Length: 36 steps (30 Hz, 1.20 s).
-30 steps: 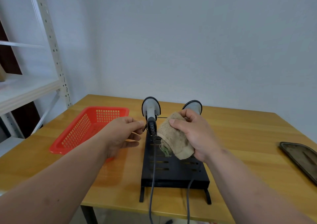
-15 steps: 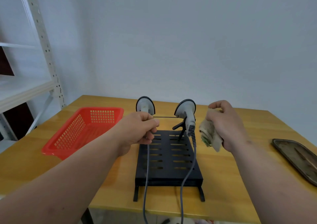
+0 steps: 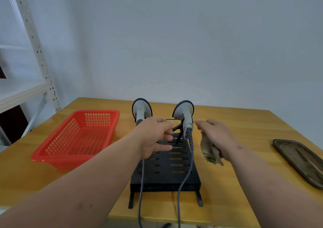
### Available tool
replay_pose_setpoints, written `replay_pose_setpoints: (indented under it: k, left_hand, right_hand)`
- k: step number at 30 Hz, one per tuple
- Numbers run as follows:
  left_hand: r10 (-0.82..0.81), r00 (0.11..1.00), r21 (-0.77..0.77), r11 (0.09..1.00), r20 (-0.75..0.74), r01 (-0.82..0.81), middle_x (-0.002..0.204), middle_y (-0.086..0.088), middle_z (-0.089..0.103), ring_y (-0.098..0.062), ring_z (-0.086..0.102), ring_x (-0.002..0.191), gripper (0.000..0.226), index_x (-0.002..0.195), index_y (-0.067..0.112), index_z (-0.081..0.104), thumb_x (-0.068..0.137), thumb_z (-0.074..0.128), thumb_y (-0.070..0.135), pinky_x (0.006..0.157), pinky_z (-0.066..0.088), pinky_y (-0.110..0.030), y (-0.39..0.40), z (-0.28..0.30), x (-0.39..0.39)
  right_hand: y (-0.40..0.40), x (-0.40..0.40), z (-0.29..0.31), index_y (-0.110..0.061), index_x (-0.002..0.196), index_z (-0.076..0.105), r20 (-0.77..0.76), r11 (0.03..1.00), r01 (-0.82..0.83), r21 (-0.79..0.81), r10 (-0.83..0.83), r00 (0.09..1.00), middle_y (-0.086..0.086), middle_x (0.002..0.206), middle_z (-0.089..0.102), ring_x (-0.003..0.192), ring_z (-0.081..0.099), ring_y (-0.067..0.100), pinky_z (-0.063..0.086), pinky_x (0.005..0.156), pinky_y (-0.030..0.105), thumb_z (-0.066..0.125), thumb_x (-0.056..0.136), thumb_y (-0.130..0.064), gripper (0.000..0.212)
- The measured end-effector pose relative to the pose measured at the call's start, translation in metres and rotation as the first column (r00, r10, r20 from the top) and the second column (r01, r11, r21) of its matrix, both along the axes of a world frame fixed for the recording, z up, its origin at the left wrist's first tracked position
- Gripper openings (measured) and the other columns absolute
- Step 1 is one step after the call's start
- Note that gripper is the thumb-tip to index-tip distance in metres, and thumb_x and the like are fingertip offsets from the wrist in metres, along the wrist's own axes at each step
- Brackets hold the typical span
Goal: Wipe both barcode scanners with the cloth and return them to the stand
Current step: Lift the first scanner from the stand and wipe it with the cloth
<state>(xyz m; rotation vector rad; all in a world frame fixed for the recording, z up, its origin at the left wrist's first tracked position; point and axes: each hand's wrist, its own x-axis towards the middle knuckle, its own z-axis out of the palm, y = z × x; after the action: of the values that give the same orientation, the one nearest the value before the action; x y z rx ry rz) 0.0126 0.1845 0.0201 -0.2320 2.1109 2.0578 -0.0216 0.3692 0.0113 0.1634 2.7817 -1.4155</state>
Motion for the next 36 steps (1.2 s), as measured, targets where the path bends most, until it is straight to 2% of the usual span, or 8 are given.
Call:
replay_pose_setpoints:
  k: [9, 13, 18, 20, 23, 25, 30, 36]
  left_hand:
    - [0.135, 0.949, 0.321, 0.919, 0.286, -0.227, 0.129, -0.015, 0.051, -0.027, 0.052, 0.11, 0.04, 0.133, 0.012, 0.046, 0.096, 0.054, 0.027, 0.095, 0.048, -0.055, 0.03, -0.025, -0.021]
    - [0.13, 0.927, 0.389, 0.88, 0.353, -0.272, 0.13, -0.018, 0.049, -0.031, 0.052, 0.114, 0.048, 0.14, 0.015, 0.037, 0.097, 0.049, 0.033, 0.098, 0.045, -0.057, 0.037, -0.035, -0.036]
    - [0.104, 0.898, 0.485, 0.811, 0.428, -0.326, 0.131, -0.023, 0.052, -0.038, 0.055, 0.117, 0.054, 0.146, 0.017, 0.027, 0.099, 0.037, 0.042, 0.102, 0.041, -0.057, 0.042, -0.046, -0.053]
    - [0.079, 0.884, 0.534, 0.771, 0.461, -0.347, 0.127, -0.024, 0.056, -0.039, 0.057, 0.113, 0.048, 0.137, 0.016, 0.037, 0.099, 0.032, 0.046, 0.103, 0.04, -0.057, 0.042, -0.05, -0.057]
    - [0.033, 0.878, 0.591, 0.727, 0.478, -0.349, 0.124, -0.026, 0.059, -0.039, 0.058, 0.113, 0.049, 0.089, 0.003, 0.047, 0.1, 0.026, 0.046, 0.105, 0.039, -0.056, 0.042, -0.053, -0.057]
    - [0.006, 0.878, 0.626, 0.699, 0.479, -0.346, 0.119, -0.025, 0.062, -0.038, 0.061, 0.11, 0.046, 0.084, 0.005, 0.046, 0.1, 0.025, 0.043, 0.101, 0.042, -0.055, 0.044, -0.054, -0.058]
    - [-0.044, 0.876, 0.702, 0.619, 0.479, -0.353, 0.119, -0.021, 0.062, -0.037, 0.063, 0.095, 0.044, 0.115, 0.011, 0.047, 0.1, 0.023, 0.045, 0.071, 0.049, -0.054, 0.05, -0.059, -0.068]
    - [-0.058, 0.871, 0.703, 0.617, 0.488, -0.353, 0.123, -0.015, 0.065, -0.034, 0.062, 0.109, 0.053, 0.132, 0.018, 0.051, 0.098, 0.025, 0.05, 0.087, 0.047, -0.052, 0.052, -0.068, -0.08]
  right_hand:
    - [-0.005, -0.013, -0.003, -0.016, 0.13, 0.058, 0.084, 0.983, -0.085, 0.162, 0.072, 0.994, 0.005, 0.131, 0.06, 0.114, 0.056, 0.026, 0.048, 0.096, 0.042, 0.042, 0.083, -0.078, 0.079]
    - [-0.004, -0.017, -0.004, -0.021, 0.121, 0.062, 0.17, 0.992, -0.108, 0.063, 0.096, 0.981, 0.002, 0.107, 0.065, 0.088, 0.061, 0.019, 0.05, 0.075, 0.034, 0.047, 0.081, -0.078, 0.072]
    - [-0.004, -0.023, -0.007, -0.022, 0.106, 0.065, 0.26, 0.989, -0.1, -0.112, 0.126, 0.957, 0.005, 0.099, 0.07, 0.09, 0.068, 0.027, 0.056, 0.089, 0.043, 0.063, 0.07, -0.077, 0.066]
    - [-0.006, -0.024, -0.008, -0.017, 0.101, 0.066, 0.265, 0.984, -0.095, -0.153, 0.134, 0.955, 0.006, 0.094, 0.071, 0.084, 0.069, 0.025, 0.057, 0.076, 0.035, 0.064, 0.073, -0.073, 0.062]
    - [-0.006, -0.025, -0.008, -0.014, 0.094, 0.068, 0.274, 0.972, -0.082, -0.22, 0.142, 0.951, 0.006, 0.088, 0.072, 0.075, 0.069, 0.021, 0.052, 0.057, 0.026, 0.063, 0.079, -0.067, 0.055]
    - [-0.005, -0.025, -0.008, -0.012, 0.094, 0.069, 0.287, 0.963, -0.078, -0.259, 0.154, 0.946, 0.008, 0.088, 0.072, 0.075, 0.07, 0.023, 0.052, 0.057, 0.026, 0.063, 0.08, -0.065, 0.055]
    - [-0.006, -0.029, -0.011, -0.008, 0.101, 0.071, 0.319, 0.947, -0.038, -0.319, 0.145, 0.936, 0.013, 0.093, 0.074, 0.084, 0.072, 0.03, 0.058, 0.077, 0.038, 0.063, 0.079, -0.068, 0.065]
    - [-0.004, -0.031, -0.011, -0.007, 0.1, 0.072, 0.333, 0.944, -0.037, -0.328, 0.152, 0.93, 0.014, 0.091, 0.075, 0.081, 0.073, 0.03, 0.059, 0.08, 0.04, 0.065, 0.08, -0.063, 0.06]
